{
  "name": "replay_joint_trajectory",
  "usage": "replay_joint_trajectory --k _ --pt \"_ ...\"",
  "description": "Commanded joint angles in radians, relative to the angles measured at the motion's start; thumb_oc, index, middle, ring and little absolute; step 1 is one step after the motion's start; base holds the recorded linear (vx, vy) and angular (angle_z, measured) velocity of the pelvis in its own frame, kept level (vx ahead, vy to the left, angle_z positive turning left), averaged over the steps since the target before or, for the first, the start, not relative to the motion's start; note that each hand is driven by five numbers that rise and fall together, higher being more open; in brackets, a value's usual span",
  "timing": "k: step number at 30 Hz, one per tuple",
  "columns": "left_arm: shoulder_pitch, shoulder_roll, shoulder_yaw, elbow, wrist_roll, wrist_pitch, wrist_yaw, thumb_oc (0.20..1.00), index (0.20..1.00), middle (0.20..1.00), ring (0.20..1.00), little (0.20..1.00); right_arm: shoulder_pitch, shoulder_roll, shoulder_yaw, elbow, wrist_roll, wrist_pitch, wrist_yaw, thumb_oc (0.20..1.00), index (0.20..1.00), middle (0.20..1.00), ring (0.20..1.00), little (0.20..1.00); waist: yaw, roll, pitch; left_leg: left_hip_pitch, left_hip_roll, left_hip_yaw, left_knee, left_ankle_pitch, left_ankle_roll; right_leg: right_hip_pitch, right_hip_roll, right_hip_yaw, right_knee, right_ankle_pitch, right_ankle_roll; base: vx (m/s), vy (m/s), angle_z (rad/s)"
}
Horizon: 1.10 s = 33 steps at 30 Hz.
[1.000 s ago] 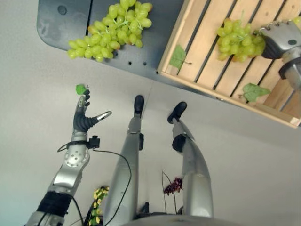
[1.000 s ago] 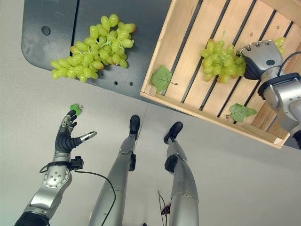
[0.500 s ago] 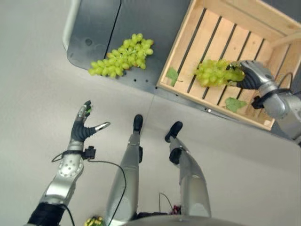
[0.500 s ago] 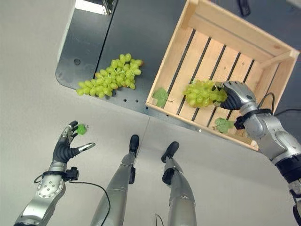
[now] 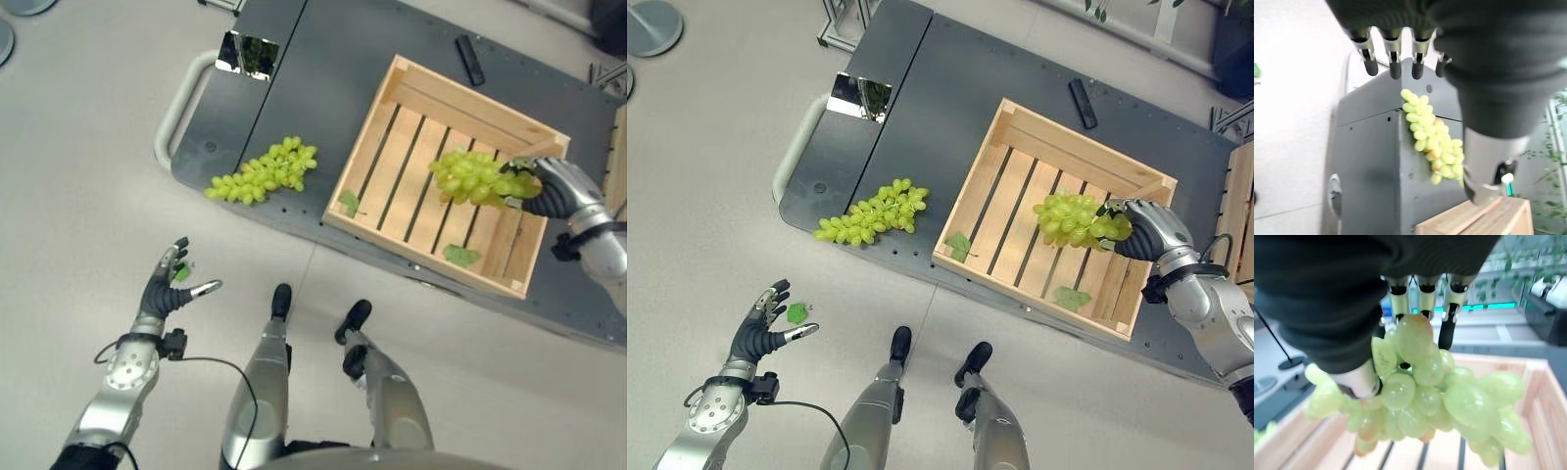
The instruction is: Pick up the fruits from the basket on one side to the basket on the other side
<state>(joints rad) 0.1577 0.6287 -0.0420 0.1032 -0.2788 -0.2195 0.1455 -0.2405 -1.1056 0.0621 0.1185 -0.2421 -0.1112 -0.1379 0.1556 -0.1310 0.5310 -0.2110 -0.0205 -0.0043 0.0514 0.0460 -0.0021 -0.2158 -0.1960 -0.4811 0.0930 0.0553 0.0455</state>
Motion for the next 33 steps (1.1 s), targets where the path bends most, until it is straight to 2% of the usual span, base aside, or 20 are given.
replay_joint_trajectory --k 1,7,23,28,33 --pt "0.052 0.010 0.047 -0.032 -0.002 -0.021 -0.020 1.000 1.000 1.000 1.000 1.000 -0.082 -0.022 -0.020 0.011 0.033 -0.025 -0.019 0.200 0.200 0.200 0.200 0.200 -0.002 -0.017 -0.109 0.077 0.022 -0.011 -0.039 -0.049 -0.010 -0.008 -0.109 -0.017 -0.005 0.168 0.179 0.04 -0.011 -0.01" --pt "0.091 0.006 0.101 -0.046 0.007 -0.017 -0.029 1.000 1.000 1.000 1.000 1.000 -0.095 0.009 -0.001 0.010 0.035 -0.027 0.009 0.200 0.200 0.200 0.200 0.200 -0.002 -0.040 -0.171 0.133 0.044 0.017 -0.056 -0.064 -0.010 0.013 -0.079 -0.001 -0.010 0.165 0.185 0.04 -0.025 -0.07" --pt "0.143 -0.018 0.093 -0.023 0.015 0.004 -0.090 1.000 1.000 1.000 1.000 1.000 -0.135 -0.027 -0.029 0.003 0.036 -0.036 0.010 0.200 0.200 0.200 0.200 0.200 -0.009 -0.060 -0.229 0.163 0.033 0.030 -0.056 -0.077 0.005 0.027 -0.074 0.022 -0.027 0.189 0.191 0.03 0.009 -0.05" --pt "0.136 0.024 0.088 -0.085 0.051 0.003 -0.108 1.000 1.000 1.000 1.000 1.000 -0.160 -0.050 -0.006 -0.045 0.044 -0.051 0.035 0.200 0.200 0.200 0.200 0.200 -0.017 -0.060 -0.248 0.175 0.030 0.037 -0.045 -0.089 0.006 0.043 -0.072 0.035 -0.036 0.184 0.188 0.02 0.017 -0.10" --pt "0.111 0.149 0.123 -0.195 0.056 0.000 -0.141 1.000 1.000 1.000 1.000 1.000 -0.213 -0.098 0.072 -0.086 0.076 -0.068 0.091 0.200 0.200 0.200 0.200 0.200 -0.023 -0.046 -0.271 0.202 0.034 0.045 -0.043 -0.104 0.003 0.071 -0.067 0.040 -0.042 0.178 0.188 0.03 0.014 -0.03"
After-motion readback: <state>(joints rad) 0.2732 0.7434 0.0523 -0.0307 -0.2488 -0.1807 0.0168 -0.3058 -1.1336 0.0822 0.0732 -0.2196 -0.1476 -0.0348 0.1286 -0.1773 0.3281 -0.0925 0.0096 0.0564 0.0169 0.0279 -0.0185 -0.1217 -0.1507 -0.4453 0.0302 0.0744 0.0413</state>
